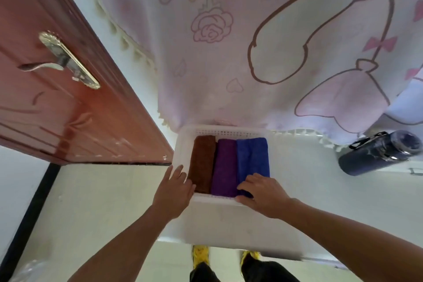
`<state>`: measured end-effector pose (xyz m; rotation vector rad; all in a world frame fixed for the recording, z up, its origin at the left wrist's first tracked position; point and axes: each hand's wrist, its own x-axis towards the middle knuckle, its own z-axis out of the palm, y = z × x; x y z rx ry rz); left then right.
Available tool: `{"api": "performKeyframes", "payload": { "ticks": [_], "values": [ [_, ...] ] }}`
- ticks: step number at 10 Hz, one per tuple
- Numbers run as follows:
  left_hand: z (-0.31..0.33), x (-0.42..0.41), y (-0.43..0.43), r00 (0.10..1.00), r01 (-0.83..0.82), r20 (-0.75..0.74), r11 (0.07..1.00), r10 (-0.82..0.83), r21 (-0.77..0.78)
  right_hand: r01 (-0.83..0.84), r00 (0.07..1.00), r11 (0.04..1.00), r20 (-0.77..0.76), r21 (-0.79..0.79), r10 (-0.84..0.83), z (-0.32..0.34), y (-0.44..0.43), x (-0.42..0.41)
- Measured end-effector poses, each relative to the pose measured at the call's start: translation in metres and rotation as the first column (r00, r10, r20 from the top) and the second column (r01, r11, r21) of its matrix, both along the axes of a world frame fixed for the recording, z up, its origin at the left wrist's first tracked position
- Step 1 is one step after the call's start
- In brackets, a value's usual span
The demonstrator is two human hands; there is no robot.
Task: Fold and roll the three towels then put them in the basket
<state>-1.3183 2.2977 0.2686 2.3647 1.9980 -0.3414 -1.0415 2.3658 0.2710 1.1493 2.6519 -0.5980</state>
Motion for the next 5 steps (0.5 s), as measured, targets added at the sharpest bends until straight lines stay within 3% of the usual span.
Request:
{"api": "performKeyframes", "payload": {
  "ticks": [2,4,5],
  "values": [
    [-0.014,-0.005,-0.022,0.989,-0.012,0.146,0.999,0.017,-0.033,0.145,0.989,0.987,0.005,0.075,-0.146,-0.008,-0.04,-0.006],
    [-0.017,-0.011,-0.021,0.994,0.044,0.109,0.989,-0.028,-0.142,0.377,0.926,0.926,-0.006,-0.018,-0.377,0.035,-0.034,-0.028],
    [-0.018,-0.01,-0.016,0.996,0.06,0.079,0.986,-0.048,-0.159,0.554,0.688,0.827,-0.508,-0.092,-0.518,0.104,-0.018,-0.051]
  ]
}}
